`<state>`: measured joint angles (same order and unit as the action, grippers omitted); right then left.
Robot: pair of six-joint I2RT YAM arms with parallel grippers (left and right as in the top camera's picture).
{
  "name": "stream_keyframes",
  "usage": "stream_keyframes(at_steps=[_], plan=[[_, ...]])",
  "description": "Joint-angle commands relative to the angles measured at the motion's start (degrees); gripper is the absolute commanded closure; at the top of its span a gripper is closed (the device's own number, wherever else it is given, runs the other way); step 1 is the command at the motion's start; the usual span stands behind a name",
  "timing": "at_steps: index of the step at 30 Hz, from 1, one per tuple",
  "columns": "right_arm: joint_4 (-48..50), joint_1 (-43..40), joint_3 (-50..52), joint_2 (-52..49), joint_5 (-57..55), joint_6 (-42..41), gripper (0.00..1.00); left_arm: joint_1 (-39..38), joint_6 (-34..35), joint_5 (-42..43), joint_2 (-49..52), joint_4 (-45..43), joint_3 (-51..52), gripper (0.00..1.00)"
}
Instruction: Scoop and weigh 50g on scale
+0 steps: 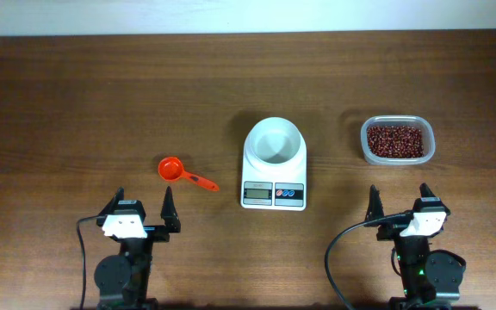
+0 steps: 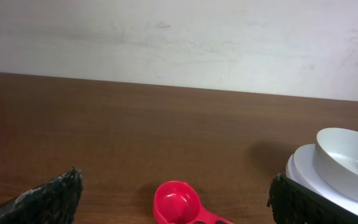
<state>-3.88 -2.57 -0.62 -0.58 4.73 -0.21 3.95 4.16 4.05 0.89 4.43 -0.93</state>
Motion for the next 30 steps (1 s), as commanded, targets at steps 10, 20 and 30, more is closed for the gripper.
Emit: stream_keyframes(at_steps=[10, 20, 30], plan=[[-0.4, 0.5, 0.3, 0.4, -0.3, -0.2, 0.01, 0.3, 0.5, 0.7, -0.5, -0.2, 0.4, 0.01], [-0.4, 0.5, 0.3, 0.4, -0.3, -0.2, 0.01, 0.3, 0.5, 2.2, -0.5, -1.9, -0.4, 0.01], [-0.4, 0.5, 0.3, 0.4, -0.3, -0.2, 0.01, 0.3, 0.6, 2.6, 6.7, 5.6, -13.1, 0.01]])
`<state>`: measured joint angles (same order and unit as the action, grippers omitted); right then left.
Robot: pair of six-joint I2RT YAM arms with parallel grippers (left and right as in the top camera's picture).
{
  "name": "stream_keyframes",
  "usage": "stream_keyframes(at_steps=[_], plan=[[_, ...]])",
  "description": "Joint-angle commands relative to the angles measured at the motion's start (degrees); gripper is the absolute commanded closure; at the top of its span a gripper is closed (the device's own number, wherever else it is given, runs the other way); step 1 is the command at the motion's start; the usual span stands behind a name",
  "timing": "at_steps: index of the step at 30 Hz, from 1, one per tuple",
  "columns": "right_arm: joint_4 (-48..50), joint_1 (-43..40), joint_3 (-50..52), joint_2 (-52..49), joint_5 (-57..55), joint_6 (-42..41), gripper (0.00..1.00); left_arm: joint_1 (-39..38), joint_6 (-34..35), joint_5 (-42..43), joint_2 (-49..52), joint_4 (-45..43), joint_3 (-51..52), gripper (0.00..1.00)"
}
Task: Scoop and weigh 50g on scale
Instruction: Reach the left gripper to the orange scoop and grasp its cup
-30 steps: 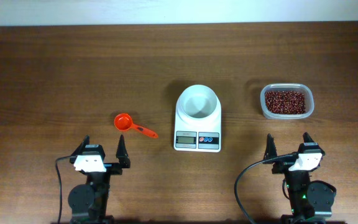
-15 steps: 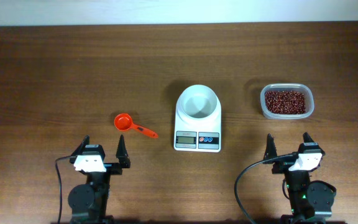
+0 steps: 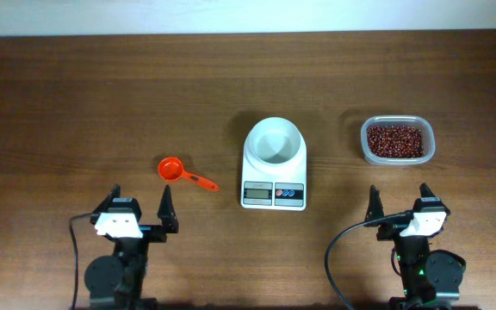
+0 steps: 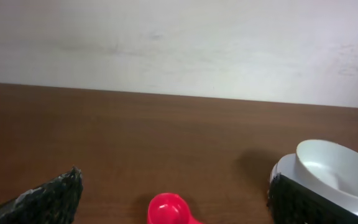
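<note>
A red-orange scoop [image 3: 180, 171] lies on the table left of the white scale [image 3: 274, 195], which carries an empty white bowl [image 3: 274, 140]. A clear tub of dark red beans [image 3: 395, 140] stands to the right of the scale. My left gripper [image 3: 142, 209] sits open near the front edge, just short of the scoop [image 4: 168, 210], with nothing between its fingers. In the left wrist view the bowl [image 4: 334, 169] shows at the right. Over at the front right, my right gripper [image 3: 399, 201] is open and empty, below the tub.
The table's far edge meets a pale wall [image 4: 179, 43]. Both arm bases and their cables [image 3: 334, 258] occupy the front edge. Bare wood [image 3: 76, 112] lies left of the scoop and behind the scale.
My left gripper has shifted slightly to the left and back toward the front edge; the scoop now sits lower in its wrist view. The right arm has not moved.
</note>
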<state>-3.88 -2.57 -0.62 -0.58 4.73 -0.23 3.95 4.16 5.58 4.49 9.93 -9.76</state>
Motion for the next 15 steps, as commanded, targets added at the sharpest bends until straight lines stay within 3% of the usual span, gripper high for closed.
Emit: stream_keyframes(at_steps=[1, 15], plan=[[-0.4, 0.5, 0.3, 0.4, -0.3, -0.2, 0.01, 0.3, 0.6, 1.3, 4.3, 0.3, -5.6, 0.01], [-0.4, 0.5, 0.3, 0.4, -0.3, -0.2, 0.01, 0.3, 0.5, 2.4, 15.9, 0.5, -9.9, 0.01]])
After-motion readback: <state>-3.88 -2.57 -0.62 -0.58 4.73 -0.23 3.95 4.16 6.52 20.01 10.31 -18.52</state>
